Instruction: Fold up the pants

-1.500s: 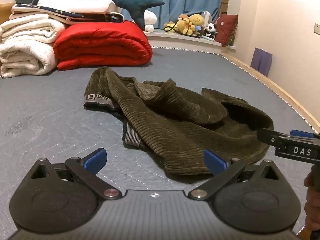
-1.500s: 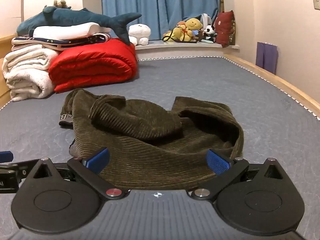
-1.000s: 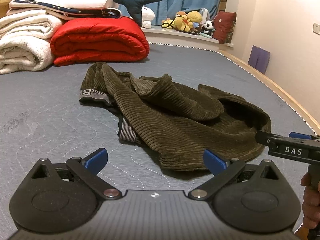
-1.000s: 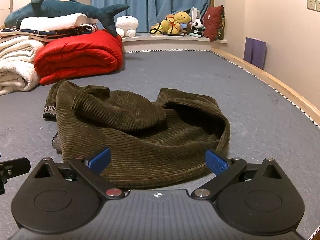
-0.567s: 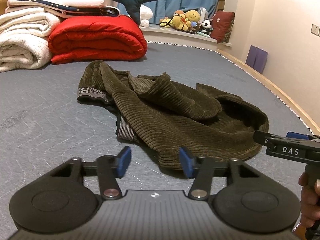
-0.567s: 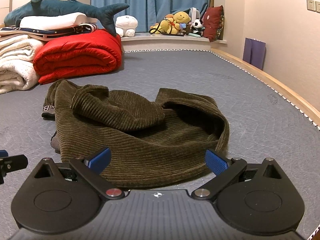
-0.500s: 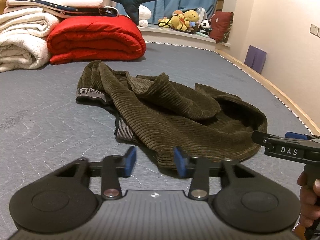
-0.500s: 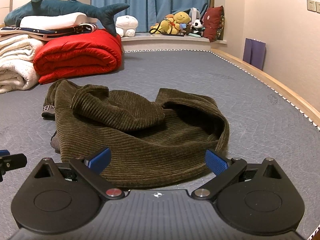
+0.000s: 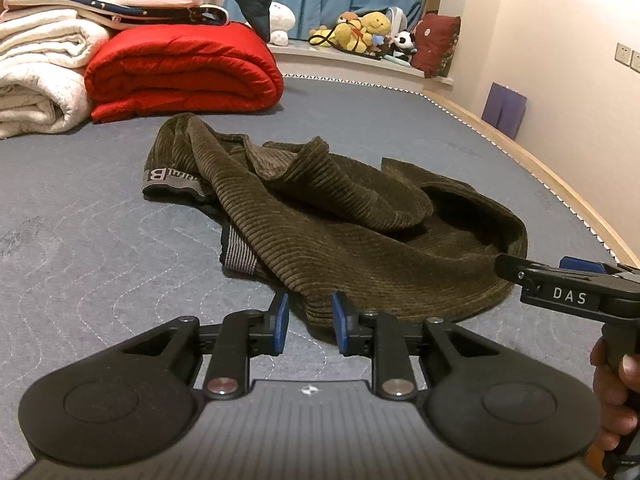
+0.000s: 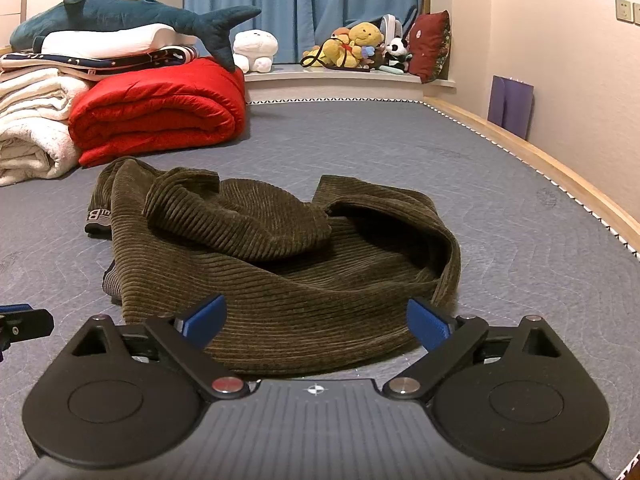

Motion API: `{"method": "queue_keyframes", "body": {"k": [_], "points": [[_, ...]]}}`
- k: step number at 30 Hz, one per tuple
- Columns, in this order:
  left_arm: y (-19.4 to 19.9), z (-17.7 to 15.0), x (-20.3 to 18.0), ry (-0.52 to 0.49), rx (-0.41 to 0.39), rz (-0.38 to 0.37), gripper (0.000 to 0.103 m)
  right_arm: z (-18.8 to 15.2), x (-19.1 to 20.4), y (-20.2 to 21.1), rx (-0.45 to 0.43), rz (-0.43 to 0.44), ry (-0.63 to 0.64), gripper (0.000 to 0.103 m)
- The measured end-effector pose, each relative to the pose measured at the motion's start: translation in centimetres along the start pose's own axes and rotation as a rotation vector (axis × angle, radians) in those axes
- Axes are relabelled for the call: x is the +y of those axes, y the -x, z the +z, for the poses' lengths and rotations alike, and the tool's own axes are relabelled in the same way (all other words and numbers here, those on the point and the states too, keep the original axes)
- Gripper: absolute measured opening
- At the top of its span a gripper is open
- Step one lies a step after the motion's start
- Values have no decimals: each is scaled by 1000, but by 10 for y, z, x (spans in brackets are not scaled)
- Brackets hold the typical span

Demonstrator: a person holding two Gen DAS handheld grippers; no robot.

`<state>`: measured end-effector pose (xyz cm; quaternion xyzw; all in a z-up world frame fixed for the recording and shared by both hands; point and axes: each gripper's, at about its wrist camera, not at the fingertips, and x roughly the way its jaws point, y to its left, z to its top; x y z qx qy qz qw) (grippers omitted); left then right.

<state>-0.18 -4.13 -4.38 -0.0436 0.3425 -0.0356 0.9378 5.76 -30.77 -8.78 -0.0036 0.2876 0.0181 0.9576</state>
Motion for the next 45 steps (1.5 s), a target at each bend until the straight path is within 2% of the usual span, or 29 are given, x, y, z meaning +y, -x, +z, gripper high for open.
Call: {"method": "queue_keyframes", "body": {"k": [4,6,7,8,11,14,17,20,23,24,26,27,29,31,34,38,42,45], "points": [[0,0,1,-4,-10,17,27,0,-1,0,-2,2,0,92],[0,2,5,8,-11,-3,27,0,-1,1,-8,8,-11,85],[-1,4,9,19,-11,-19,27,0,-2,1,-16,8,-13,78],[-3,7,14,33,-12,-19,27,0,-3,1,-28,9,-22,71],[-13,20,38,86,-22,-14,27,5,-9,3,-66,40,-80,60],[-36,34,65,149,0,11,27,12,-11,8,-113,74,-103,57],[-68,41,90,221,49,-19,27,17,-12,9,-132,131,-109,53],[-100,42,104,266,83,-12,27,22,-12,5,-118,177,-121,53],[-134,45,108,247,88,8,27,24,-7,-5,-57,223,-97,55],[-146,44,108,240,96,8,27,25,-1,-11,-22,249,-69,55],[-167,43,110,245,112,-29,29,21,17,-23,58,307,44,66],[-176,43,110,234,109,-13,30,18,27,-26,71,322,100,67],[-188,40,113,236,81,14,43,11,43,-32,96,333,160,72],[-199,40,118,265,76,-19,51,4,60,-44,113,346,244,75],[-213,39,120,315,97,-80,53,-7,80,-49,148,363,327,77],[-221,39,105,275,71,-53,60,-19,98,-59,173,356,391,80],[-222,40,96,253,73,-28,60,-24,114,-70,174,333,451,84],[-222,44,93,233,89,-12,49,-27,126,-79,172,318,490,86]]}}
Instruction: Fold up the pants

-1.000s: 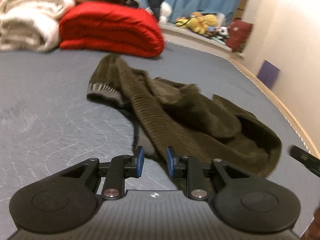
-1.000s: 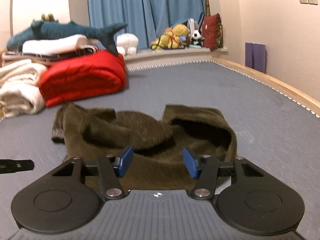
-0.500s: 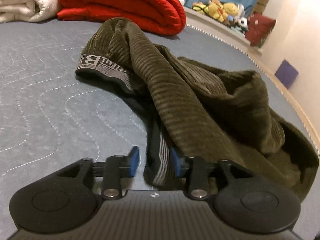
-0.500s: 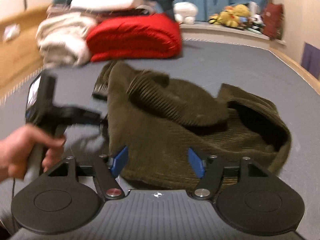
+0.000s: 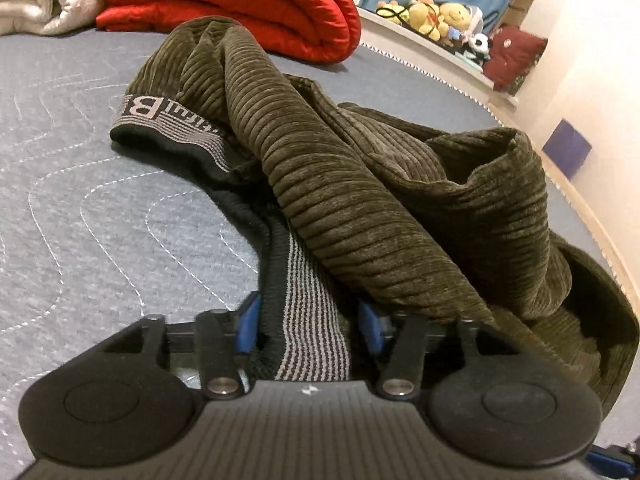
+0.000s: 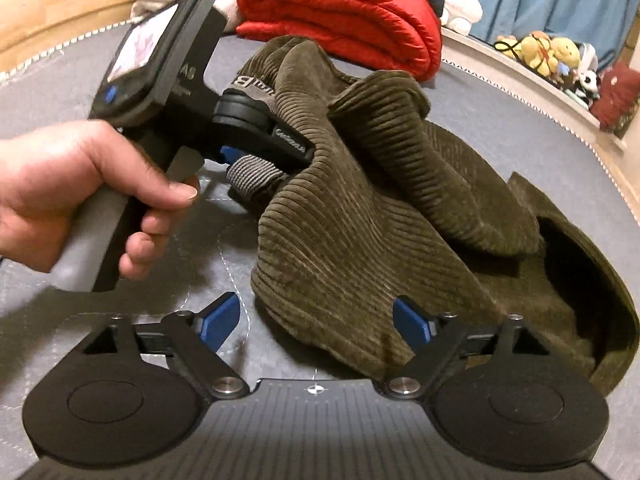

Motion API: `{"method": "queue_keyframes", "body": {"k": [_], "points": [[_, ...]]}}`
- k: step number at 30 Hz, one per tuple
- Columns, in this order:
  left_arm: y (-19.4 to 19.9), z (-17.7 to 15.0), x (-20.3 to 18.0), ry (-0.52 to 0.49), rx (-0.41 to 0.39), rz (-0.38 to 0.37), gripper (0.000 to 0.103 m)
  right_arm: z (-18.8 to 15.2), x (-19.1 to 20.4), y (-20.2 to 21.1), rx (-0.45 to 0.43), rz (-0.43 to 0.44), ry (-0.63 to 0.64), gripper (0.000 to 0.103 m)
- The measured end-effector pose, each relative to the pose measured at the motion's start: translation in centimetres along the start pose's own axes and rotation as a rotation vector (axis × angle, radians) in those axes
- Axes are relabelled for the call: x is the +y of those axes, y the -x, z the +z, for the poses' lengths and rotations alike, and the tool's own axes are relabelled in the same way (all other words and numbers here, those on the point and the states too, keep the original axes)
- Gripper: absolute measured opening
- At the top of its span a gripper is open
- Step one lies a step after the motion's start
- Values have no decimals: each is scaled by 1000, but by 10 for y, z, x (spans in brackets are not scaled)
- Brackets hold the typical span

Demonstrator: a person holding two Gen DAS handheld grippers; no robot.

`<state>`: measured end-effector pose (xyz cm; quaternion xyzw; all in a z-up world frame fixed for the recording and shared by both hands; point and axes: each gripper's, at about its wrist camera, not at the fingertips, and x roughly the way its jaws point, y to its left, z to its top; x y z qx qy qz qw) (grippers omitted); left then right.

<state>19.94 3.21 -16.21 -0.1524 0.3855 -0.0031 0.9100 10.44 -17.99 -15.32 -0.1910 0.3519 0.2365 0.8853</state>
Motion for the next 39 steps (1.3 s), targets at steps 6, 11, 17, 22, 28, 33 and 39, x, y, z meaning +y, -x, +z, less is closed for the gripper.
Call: {"method": "queue_keyframes", "body": {"k": [6,11,17,22,28,33,39], "points": [[26,4,-7,-72,-9,41,37,2,15,-17,-13,-62,112,78],[62,0,3,-68,5,87,35,2,12,-7,-61,-21,143,33],[138,4,46,26,34,131,31,8,-17,35,-182,7,65,15],[226,-4,99,153,22,94,7,4,-42,66,-227,117,-2,13],[240,-36,148,199,107,127,2,-15,-28,59,-85,285,166,13],[233,-23,172,331,56,77,33,-20,-22,54,-85,236,192,42],[178,-16,148,241,131,33,60,-24,-15,44,-86,230,240,54]]}}
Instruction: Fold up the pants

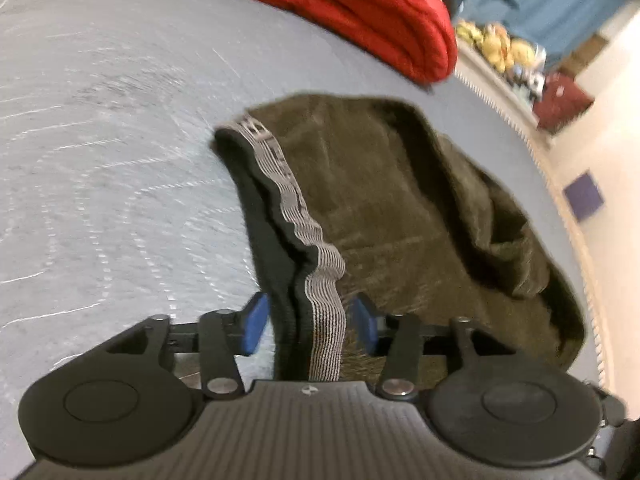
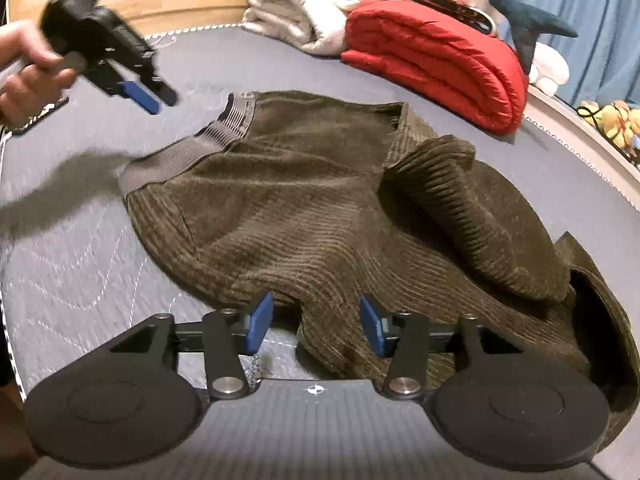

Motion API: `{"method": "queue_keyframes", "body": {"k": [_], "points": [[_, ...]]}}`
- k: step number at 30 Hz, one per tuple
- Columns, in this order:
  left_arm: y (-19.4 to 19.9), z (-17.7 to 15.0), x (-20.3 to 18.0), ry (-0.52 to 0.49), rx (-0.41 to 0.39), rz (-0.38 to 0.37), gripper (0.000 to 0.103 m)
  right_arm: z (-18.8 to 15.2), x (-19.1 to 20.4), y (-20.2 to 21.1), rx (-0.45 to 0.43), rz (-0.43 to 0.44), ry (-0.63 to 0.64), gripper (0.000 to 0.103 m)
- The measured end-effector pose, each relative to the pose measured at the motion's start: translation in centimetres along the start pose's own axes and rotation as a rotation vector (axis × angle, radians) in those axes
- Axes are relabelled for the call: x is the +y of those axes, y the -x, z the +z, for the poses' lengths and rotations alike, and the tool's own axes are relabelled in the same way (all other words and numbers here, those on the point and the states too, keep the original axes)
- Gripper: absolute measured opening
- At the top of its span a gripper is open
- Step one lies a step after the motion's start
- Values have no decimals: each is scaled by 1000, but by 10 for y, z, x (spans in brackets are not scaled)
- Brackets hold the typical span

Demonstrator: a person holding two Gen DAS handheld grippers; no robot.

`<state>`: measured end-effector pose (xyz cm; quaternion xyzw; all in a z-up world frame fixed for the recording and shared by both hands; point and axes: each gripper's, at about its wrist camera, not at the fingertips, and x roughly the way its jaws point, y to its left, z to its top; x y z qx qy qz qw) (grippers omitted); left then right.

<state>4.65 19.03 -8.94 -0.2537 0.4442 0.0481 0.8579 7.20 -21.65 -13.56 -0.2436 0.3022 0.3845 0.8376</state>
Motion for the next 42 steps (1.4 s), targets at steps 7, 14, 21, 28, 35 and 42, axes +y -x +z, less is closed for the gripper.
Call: {"method": "queue_keyframes", "body": {"k": [7,14,21,28,35,42], "points": [[-56,-8,-10,-72,82,103,73,-17,16,-33,64,-63,126,59],[-71,-9,-21,-165,44,129,78,-15,22,-48,39,-125,216,45],[-69,-8,-29,-230,9,147,50,-11,28,-53,35,-76,271,19],[-25,0,-37,-294,-89,153,26,-10,34,-46,38,-14,339,11],[29,8,-16,-250,-209,340,0,7,68,-24,-38,160,410,8],[72,12,24,-9,-266,226,0,19,83,-30,-41,181,413,8]]}}
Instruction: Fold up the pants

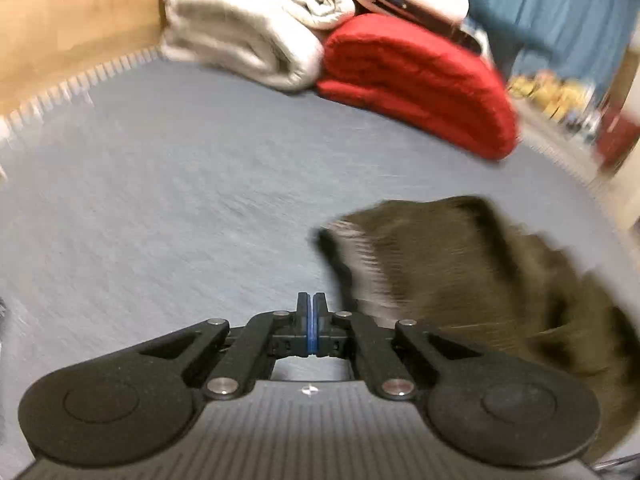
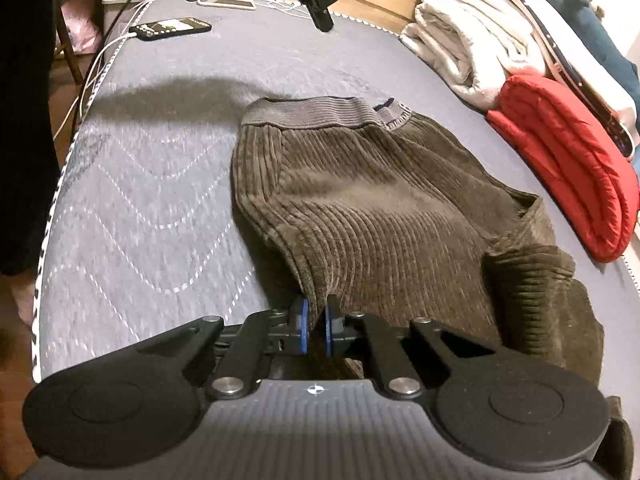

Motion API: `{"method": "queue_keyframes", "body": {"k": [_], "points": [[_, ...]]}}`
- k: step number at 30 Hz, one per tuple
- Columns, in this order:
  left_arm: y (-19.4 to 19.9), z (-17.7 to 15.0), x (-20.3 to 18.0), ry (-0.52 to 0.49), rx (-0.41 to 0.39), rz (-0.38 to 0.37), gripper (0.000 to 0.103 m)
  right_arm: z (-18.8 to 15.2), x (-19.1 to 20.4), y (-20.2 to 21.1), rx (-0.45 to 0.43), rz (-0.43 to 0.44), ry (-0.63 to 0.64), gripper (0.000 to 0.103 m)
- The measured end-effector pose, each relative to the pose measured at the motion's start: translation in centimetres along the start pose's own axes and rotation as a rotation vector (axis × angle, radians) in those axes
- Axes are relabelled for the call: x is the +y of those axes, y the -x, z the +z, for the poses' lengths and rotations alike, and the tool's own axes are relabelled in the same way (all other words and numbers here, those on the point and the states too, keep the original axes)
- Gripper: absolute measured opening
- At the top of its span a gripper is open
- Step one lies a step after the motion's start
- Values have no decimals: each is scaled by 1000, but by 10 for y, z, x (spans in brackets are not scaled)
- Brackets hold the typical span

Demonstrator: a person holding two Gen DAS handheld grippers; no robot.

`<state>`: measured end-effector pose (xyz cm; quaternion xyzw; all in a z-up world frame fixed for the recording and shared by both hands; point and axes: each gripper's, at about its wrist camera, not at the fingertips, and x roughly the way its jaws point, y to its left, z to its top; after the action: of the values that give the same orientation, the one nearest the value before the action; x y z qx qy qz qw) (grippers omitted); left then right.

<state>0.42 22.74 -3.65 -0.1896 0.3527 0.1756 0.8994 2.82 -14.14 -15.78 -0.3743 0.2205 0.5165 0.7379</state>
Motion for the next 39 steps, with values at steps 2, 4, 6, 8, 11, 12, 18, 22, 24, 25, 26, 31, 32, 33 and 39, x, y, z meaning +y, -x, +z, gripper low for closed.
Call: {"method": "queue_keyframes", "body": {"k": [2,4,6,8,11,12,18,22,24,25,26,31,32,33,39], "points": [[-2,-3,-13,-23,15,-44,23,0,2,-4,26,-23,-16,8],[-12,-5,-24,-39,56,-93,56,-4,4,-10,64,-58,-19,10],[-27,-11,-28,-34,99,-124,64,-8,5,-12,81,-80,-31,12],[-52,-20,-31,-44,170,-149,68,-13,8,-9,75,-100,-22,32],[-86,-30,-31,-86,230,-113,69,-23,12,-8,71,-126,-11,48],[-95,-34,-32,-99,253,-124,69,-26,13,-10,84,-128,-9,48],[-112,-50,-47,-185,258,-166,65,-26,14,-19,69,-133,-17,46],[-105,-50,-56,-299,221,-137,27,-20,11,-26,70,-90,-15,12],[-91,-42,-49,-315,173,-141,23,-13,14,-25,63,-67,22,9],[-81,-40,-48,-331,141,-128,22,-10,16,-23,56,-54,40,8],[-68,-38,-47,-336,112,-124,21,-6,18,-20,42,-40,57,8],[-31,-20,-15,-254,56,-2,20,26,31,4,-121,52,45,7],[-28,-19,-8,-249,56,24,20,33,38,6,-153,69,44,7],[-28,-19,-3,-264,67,46,21,39,45,6,-175,64,54,7],[-36,-32,-14,-344,168,215,63,43,56,6,-120,0,91,29]]}}
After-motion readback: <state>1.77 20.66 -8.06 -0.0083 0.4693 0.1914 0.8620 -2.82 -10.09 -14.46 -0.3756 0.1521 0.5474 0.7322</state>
